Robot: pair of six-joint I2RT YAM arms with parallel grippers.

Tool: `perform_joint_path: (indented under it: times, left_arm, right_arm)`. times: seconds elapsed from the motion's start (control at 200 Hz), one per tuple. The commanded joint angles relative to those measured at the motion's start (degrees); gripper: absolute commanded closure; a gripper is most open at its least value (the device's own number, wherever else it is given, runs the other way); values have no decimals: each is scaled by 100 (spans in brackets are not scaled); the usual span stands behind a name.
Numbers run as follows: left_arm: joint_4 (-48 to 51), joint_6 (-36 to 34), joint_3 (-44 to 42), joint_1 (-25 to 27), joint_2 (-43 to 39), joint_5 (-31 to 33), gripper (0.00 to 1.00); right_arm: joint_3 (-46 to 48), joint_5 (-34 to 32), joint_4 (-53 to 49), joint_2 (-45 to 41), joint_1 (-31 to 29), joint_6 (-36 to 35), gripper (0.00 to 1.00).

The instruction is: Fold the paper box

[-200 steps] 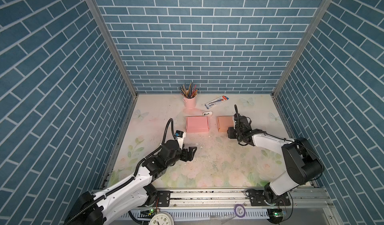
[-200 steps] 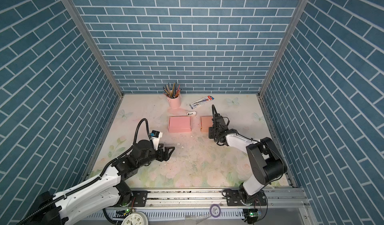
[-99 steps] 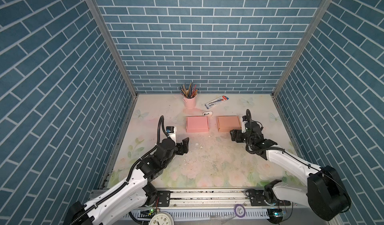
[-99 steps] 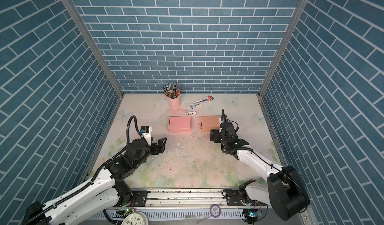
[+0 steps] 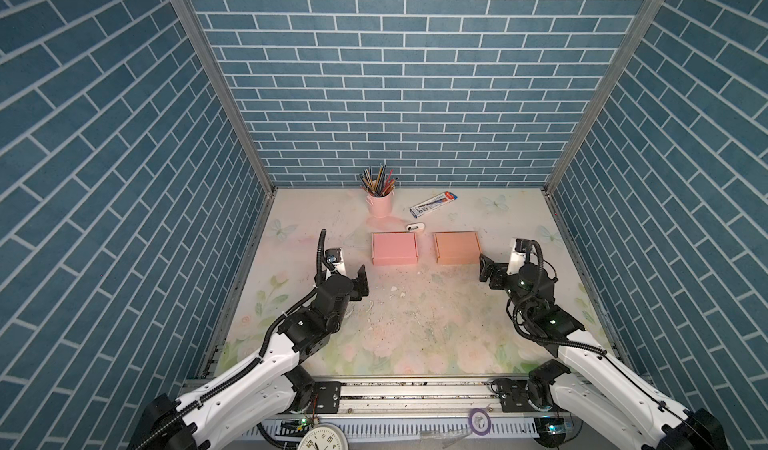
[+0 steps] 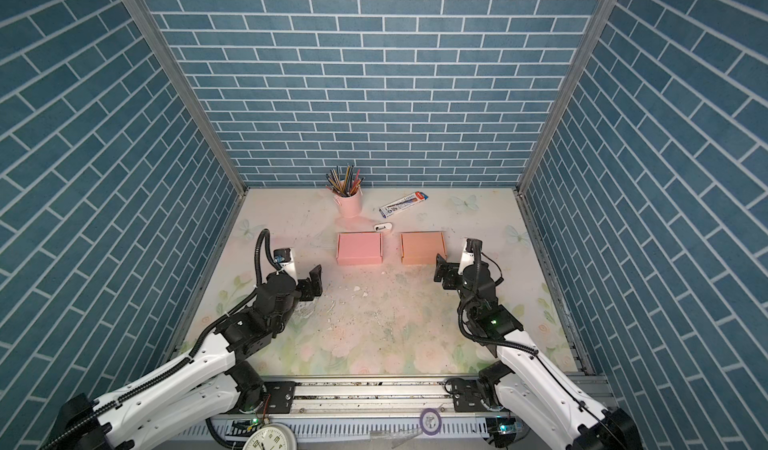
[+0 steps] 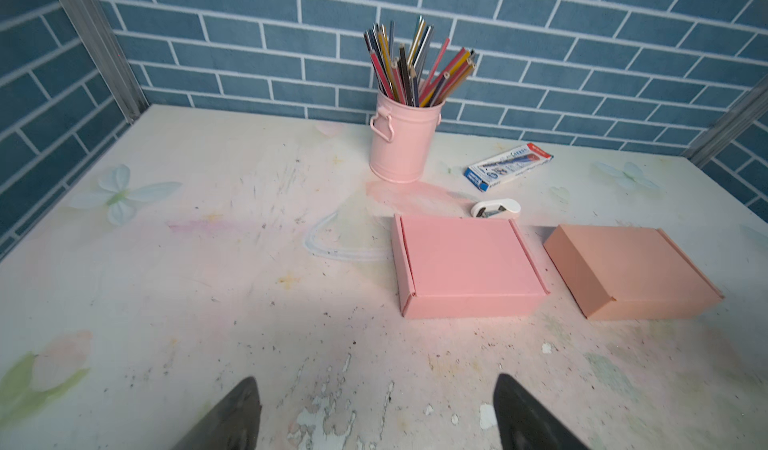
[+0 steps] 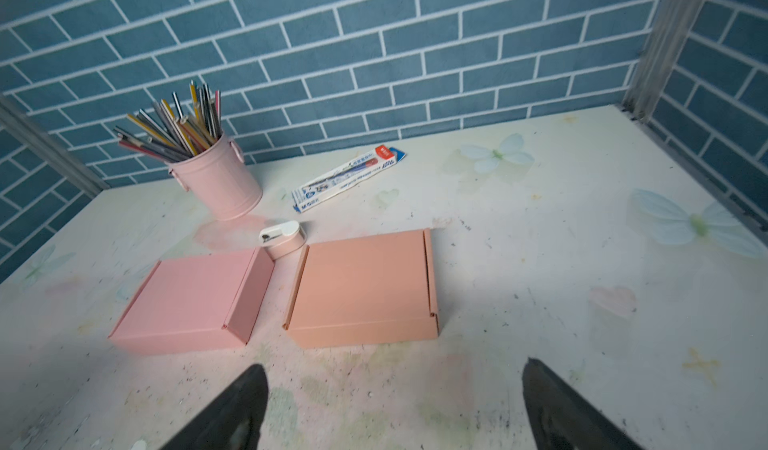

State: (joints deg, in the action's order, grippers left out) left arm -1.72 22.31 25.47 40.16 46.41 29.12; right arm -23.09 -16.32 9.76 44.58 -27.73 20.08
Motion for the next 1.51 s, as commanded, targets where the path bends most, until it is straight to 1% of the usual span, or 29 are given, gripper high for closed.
perform_joint_path:
  times: [0.0,0.085,0.16,0.27,0.325,0.39,0.55,0.61,0.705,0.865,1.0,1.02,1.035,1.075,1.17,1.31,1.5]
  left_arm:
    - [-448,-660,-47,-86,-70,378,12]
    - [-466,-931,23,-161,84,720,12]
    - [-505,-1071,57,-268,245,916,12]
    - [-693,-1119,3,-443,335,1025,12]
    - [-943,-1281,-132,-495,324,1094,12]
    - [-1113,-1403,-269,-583,296,1232,12]
    - [-1322,-1497,-565,-1019,241,1385,12]
    - [-1483,-1432,-740,-1207,283,1503,12]
    - [-1566,-1407,-815,-1494,438,1482,12]
    - [-1980,-1493,-974,-1603,800,1613,12]
    - [-2579,-1348,-1267,-1755,1358,1819,12]
    - [-2524,-1318,-1214,-1769,1420,1837,12]
    - [-2487,-1330,-1182,-1770,1461,1814,12]
    - [-2848,-1482,-1214,-1768,1584,1780,12]
    - [-3238,-1550,-1172,-1861,1829,1714,12]
    - [-4157,-1858,-1255,-1972,2119,1574,12]
    - [-5130,-2140,-1281,-2218,2567,1229,12]
  right_arm:
    - [124,-568,279,-221,112,-338,3]
    - [146,-876,306,-223,152,-569,2]
    - [153,-890,328,-165,231,-831,2]
    - [223,-1049,350,-121,447,-833,2]
    - [351,-865,450,-163,628,-948,2]
    - [637,-642,805,-245,817,-1168,2]
    - [1091,-74,1248,-437,1298,-1320,2]
    - [1195,-80,1323,-385,1412,-1401,2]
    - [1280,-132,1400,-336,1518,-1440,2]
    - [1394,-56,1583,-146,1697,-1494,2]
    - [1469,-119,1782,81,1735,-1600,2]
    - [1489,-144,1840,113,1735,-1611,2]
    - [1506,-169,1897,139,1738,-1617,2]
    - [1557,-263,2054,225,1745,-1649,2]
    - [1648,-433,2440,489,1771,-1654,2]
    - [1791,-427,3047,714,1820,-1655,2]
    - [1870,-187,3910,1223,2118,-1577,2]
